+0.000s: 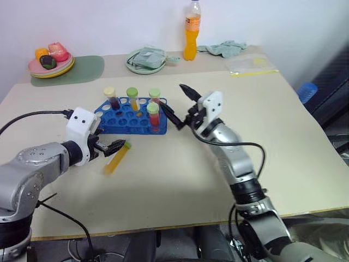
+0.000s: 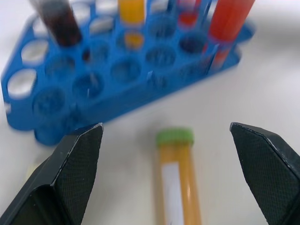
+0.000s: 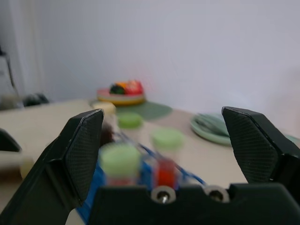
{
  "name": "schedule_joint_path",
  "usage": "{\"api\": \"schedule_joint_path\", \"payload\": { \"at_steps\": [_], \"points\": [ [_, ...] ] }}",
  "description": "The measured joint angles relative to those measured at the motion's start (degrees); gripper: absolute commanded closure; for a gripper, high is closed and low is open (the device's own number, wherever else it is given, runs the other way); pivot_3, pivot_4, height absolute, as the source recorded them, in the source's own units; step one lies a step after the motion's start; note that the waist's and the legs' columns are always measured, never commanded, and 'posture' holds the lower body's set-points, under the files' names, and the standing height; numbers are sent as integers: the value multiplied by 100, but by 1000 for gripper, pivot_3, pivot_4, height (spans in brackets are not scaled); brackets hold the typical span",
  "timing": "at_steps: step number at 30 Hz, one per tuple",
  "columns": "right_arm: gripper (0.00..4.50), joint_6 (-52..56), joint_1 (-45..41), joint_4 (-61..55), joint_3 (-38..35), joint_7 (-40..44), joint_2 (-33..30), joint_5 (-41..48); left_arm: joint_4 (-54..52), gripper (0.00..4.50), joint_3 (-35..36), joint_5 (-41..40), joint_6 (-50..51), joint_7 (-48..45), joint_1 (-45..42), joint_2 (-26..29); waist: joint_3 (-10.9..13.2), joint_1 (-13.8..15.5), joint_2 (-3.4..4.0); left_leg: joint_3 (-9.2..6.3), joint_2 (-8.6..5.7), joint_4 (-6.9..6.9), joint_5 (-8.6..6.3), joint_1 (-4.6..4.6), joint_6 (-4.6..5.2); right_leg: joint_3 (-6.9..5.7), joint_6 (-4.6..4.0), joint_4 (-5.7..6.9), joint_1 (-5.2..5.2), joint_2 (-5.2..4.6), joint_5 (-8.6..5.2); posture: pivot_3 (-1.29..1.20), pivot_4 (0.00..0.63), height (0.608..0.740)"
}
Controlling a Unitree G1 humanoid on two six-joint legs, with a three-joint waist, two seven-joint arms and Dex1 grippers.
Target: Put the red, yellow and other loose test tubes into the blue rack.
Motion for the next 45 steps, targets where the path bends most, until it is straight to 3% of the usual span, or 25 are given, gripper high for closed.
{"api": "schedule_joint_path", "payload": {
  "at_steps": [3, 10, 17, 20, 25, 26, 32, 35, 37, 39, 42, 45],
  "points": [
    [55, 408, 189, -476, 5, 444, -460, 201, 528, 0, -266, -150, 786, 104, -396, 406, 1, -89, 1, 7, 9, -8, -2, 5, 3, 3, -2, 0, -3, 4, -2, 0, 150, 740],
    [55, 1367, 894, -1775, 192, 1765, -1843, 770, 1296, 0, -1340, -1003, 874, 430, -1257, 745, 3, 40, -6, 7, 5, 3, -3, 5, 4, 1, -2, -9, 9, -8, -2, 0, 150, 740],
    [55, 1588, 970, -2011, 212, 1821, -1895, 827, 1833, 0, -2150, -1286, 874, 962, -1701, 492, 3, 20, -8, 6, 5, 2, -3, 4, 4, 2, -2, -7, 6, -8, -2, 0, 150, 740],
    [0, 1642, 1061, -2109, 281, 1826, -1918, 815, 2019, 897, -2275, -1414, 874, 1084, -1823, 410, 3, 35, -8, 6, 5, 5, -3, 4, 4, 2, -2, -7, 6, -9, -2, 0, 150, 740],
    [0, 1644, 1117, -2167, 361, 1825, -1925, 769, 2075, 3464, -2324, -1536, 874, 1229, -1860, 354, 3, 37, -8, 6, 4, 4, -3, 4, 4, 2, -2, -7, 6, -10, -2, 0, 150, 740],
    [0, 1644, 1117, -2169, 367, 1823, -1925, 760, 2082, 3763, -2322, -1550, 874, 1247, -1860, 354, 3, 37, -8, 6, 4, 4, -3, 4, 4, 2, -2, -7, 6, -10, -2, 0, 150, 740],
    [0, 1645, 1122, -2180, 436, 1832, -1932, 727, 1713, 3825, -2073, -1505, 838, 1119, -1510, 539, 3, 6, -8, 6, 6, 2, -3, 4, 4, 4, -2, -6, 2, -10, -2, 0, 150, 740],
    [0, 1643, 1166, -2186, 432, 1839, -1963, 696, 801, 3825, -1333, -1072, -361, 530, -333, 1066, 3, -6, -6, 10, 22, -7, 0, 4, 0, 14, -7, -6, -10, -11, -3, 0, 150, 740],
    [0, 1638, 1177, -2173, 453, 1855, -1964, 673, 359, 3825, -776, -386, -1877, 72, 621, 1141, 3, 34, -6, 13, 26, -7, -1, 4, 0, 13, -9, -11, -6, -15, -3, 0, 150, 740],
    [0, 1624, 1187, -2145, 486, 1869, -1953, 636, 195, 3825, -386, 91, -3119, -270, 1079, 831, 2, 132, -5, 16, 21, -2, -2, 3, 1, 7, -9, -22, 6, -22, -2, 0, 150, 740],
    [0, 1514, 1179, -2049, 605, 1869, -1857, 564, 269, 3825, 92, 96, -4138, -385, 1045, -288, 1, 289, -6, 7, 17, 9, -4, 5, 4, -16, -6, -59, 43, -24, 6, 0, 150, 740],
    [0, 1471, 1181, -1968, 678, 1860, -1778, 516, 489, 3825, 77, 536, -4884, 431, 642, -1626, -2, 346, -13, 1, 7, 19, -7, 5, 8, -23, 19, -76, 58, -30, 23, 0, 150, 740]
  ]
}}
